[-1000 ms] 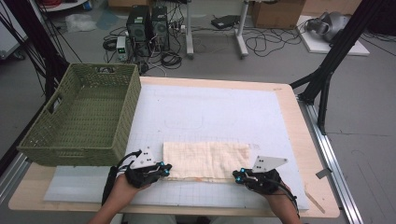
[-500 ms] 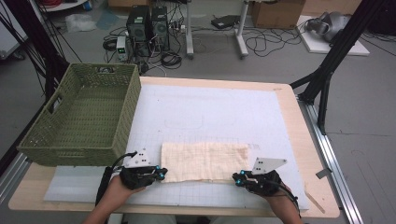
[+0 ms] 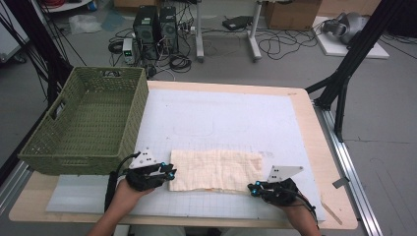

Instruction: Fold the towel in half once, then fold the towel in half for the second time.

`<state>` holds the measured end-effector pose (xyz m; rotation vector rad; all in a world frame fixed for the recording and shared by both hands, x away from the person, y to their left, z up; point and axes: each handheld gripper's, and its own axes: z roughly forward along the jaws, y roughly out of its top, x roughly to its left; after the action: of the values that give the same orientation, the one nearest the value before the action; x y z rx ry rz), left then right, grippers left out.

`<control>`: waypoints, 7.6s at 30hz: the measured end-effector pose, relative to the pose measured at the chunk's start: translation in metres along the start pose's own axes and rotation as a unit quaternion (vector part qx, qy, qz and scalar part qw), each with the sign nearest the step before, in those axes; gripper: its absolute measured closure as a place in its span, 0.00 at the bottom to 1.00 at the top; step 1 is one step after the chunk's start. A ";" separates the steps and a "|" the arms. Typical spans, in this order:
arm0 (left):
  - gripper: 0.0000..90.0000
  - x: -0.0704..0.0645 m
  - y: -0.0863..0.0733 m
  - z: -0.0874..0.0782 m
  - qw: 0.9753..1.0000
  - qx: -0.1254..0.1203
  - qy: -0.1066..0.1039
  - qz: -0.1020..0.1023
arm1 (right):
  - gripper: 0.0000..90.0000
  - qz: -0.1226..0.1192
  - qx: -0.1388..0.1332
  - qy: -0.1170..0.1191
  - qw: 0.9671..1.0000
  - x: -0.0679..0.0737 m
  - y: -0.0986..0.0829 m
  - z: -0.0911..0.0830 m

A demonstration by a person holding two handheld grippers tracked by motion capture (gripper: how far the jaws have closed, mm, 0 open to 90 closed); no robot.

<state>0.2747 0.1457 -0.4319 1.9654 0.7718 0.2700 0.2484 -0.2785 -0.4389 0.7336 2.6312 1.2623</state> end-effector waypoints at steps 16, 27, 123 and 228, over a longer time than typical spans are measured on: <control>0.53 0.030 0.034 0.037 0.997 -0.007 0.064 -0.037 | 0.57 0.052 -0.054 -0.131 0.989 -0.027 0.011 -0.015; 0.55 0.049 0.026 0.061 0.994 0.066 0.067 -0.046 | 0.58 0.087 0.013 -0.137 0.987 -0.077 0.028 0.033; 0.21 0.035 0.016 0.013 0.995 -0.086 0.015 -0.040 | 0.13 0.089 -0.101 -0.248 0.959 -0.037 0.002 -0.025; 0.95 0.069 0.031 0.059 0.996 -0.009 0.076 -0.045 | 0.95 0.045 0.015 -0.141 0.989 -0.090 0.043 0.042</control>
<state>0.3693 0.1360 -0.4441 1.9036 0.9507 0.3736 0.3561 -0.2695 -0.4405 0.9666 2.4166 1.0532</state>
